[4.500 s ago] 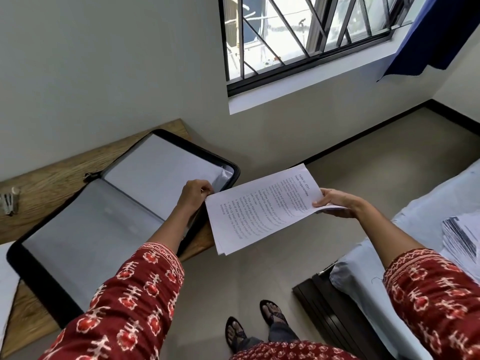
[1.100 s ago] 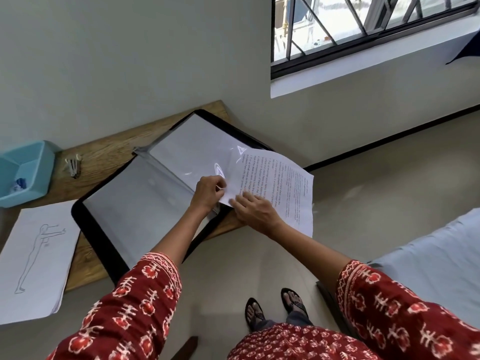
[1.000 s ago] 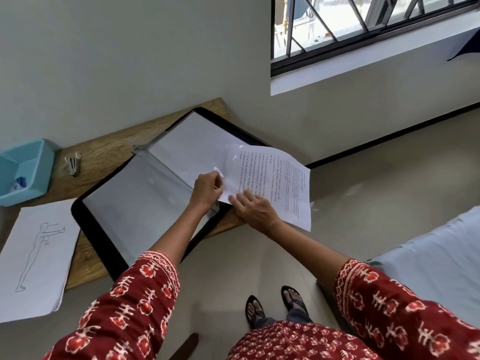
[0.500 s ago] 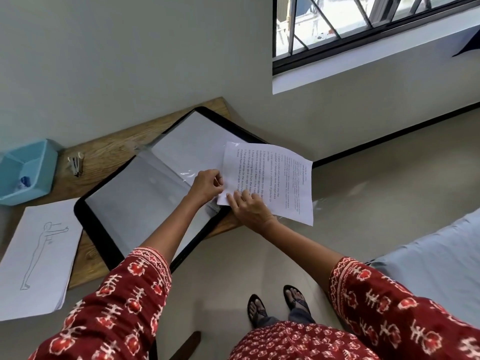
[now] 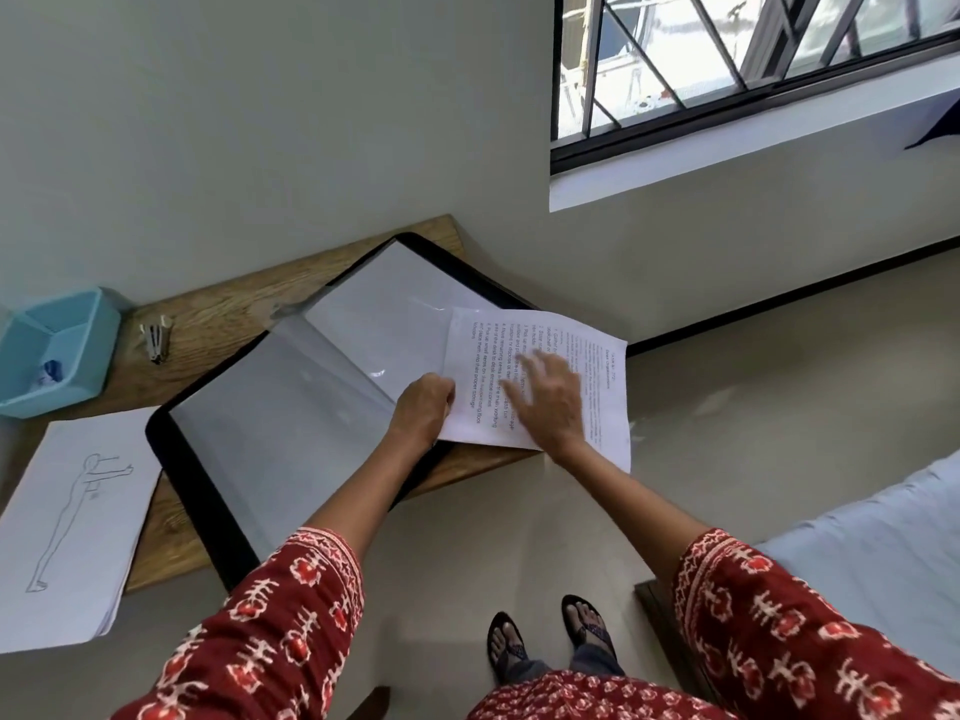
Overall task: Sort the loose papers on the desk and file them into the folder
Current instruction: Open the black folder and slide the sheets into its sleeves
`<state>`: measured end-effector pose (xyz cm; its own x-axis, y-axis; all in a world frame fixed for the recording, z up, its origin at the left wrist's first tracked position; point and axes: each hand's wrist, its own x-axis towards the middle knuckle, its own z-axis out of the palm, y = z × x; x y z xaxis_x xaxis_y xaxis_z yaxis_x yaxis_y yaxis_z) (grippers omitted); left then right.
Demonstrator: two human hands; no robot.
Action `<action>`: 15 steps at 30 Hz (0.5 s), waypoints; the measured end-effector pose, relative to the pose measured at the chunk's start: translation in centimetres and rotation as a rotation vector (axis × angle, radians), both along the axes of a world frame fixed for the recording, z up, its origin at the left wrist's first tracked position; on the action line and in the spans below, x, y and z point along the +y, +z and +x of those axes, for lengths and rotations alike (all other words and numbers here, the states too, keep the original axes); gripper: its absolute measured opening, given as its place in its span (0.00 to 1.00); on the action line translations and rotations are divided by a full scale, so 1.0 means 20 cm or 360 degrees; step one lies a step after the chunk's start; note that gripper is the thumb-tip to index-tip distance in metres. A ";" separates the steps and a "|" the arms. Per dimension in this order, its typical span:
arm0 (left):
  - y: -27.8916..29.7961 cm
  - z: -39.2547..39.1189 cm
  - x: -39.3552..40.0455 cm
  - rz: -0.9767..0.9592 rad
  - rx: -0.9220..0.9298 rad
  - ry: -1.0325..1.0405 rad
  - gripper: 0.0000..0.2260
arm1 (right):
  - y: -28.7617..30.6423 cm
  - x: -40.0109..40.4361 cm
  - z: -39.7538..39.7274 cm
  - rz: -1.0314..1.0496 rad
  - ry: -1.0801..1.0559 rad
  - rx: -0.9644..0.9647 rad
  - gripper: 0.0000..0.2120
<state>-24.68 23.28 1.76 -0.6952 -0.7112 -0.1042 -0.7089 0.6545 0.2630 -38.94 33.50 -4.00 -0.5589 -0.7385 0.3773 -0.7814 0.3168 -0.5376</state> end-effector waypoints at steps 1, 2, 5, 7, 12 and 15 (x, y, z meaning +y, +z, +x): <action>0.00 0.00 0.00 0.0009 0.0019 0.0018 0.06 | -0.01 0.03 -0.08 0.0104 -0.0214 -0.0210 0.26; 0.00 0.00 0.00 0.0009 0.0029 0.0026 0.06 | -0.03 0.07 -0.16 0.0209 -0.0435 -0.0439 0.30; 0.00 0.00 0.01 0.0009 0.0038 0.0046 0.07 | -0.09 0.20 -0.37 0.0339 -0.0973 -0.1303 0.45; -0.01 0.00 0.02 0.0013 0.0052 0.0065 0.06 | -0.11 0.28 -0.47 0.0165 -0.0959 -0.2101 0.43; -0.04 0.02 0.01 0.0034 0.0090 0.0123 0.06 | -0.11 0.42 -0.56 0.0301 -0.0450 -0.2249 0.18; -0.04 0.02 0.02 0.0031 0.0091 0.0117 0.06 | -0.05 0.46 -0.60 0.0159 -0.0218 -0.2494 0.15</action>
